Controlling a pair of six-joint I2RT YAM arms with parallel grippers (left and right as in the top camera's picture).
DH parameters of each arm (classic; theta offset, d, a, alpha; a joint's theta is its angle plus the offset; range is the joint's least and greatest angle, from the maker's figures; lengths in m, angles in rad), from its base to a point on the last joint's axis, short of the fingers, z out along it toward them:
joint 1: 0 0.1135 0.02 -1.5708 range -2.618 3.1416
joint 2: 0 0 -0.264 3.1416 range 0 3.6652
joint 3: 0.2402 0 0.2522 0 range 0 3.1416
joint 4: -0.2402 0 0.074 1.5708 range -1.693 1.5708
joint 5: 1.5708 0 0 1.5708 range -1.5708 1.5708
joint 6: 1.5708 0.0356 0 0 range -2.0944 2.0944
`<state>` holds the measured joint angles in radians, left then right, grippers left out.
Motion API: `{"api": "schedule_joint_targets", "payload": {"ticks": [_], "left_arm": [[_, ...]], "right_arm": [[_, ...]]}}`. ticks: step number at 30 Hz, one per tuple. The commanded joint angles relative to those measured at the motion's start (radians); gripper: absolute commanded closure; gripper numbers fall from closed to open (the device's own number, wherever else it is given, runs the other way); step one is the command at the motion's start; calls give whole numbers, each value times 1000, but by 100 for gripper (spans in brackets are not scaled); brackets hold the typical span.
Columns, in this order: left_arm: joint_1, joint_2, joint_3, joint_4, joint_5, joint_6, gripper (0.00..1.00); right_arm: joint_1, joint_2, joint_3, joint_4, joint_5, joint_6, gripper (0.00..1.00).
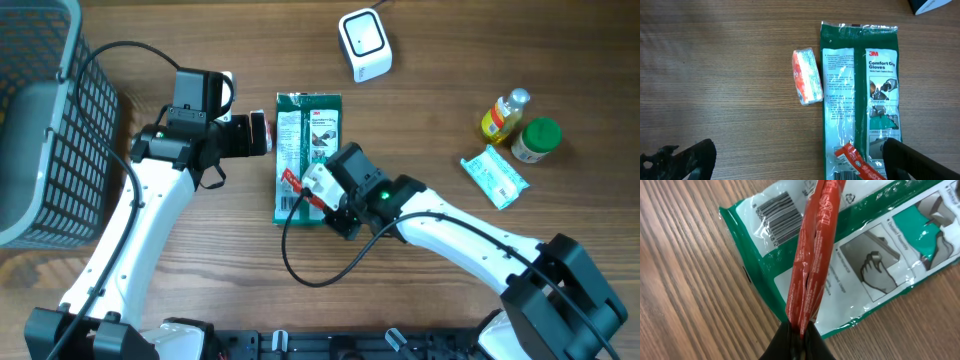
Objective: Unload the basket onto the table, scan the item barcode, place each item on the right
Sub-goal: 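Lower the right gripper onto the red tube and grasp it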
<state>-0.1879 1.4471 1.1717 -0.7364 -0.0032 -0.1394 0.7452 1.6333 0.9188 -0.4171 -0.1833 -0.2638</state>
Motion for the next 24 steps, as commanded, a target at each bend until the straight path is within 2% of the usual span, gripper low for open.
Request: {"api": "schedule_joint_targets", "payload": {"ticks": [1,10,24], "left_arm": [[2,-5,10,3,-10,4,0],[2,-5,10,3,-10,4,0],[2,-5,10,3,-10,4,0]], "right_arm": [[-6,14,-49,28,-20,-30,96],[-6,14,-127,110,-20,-7,96],[-6,14,-127,186,-24,87,96]]}}
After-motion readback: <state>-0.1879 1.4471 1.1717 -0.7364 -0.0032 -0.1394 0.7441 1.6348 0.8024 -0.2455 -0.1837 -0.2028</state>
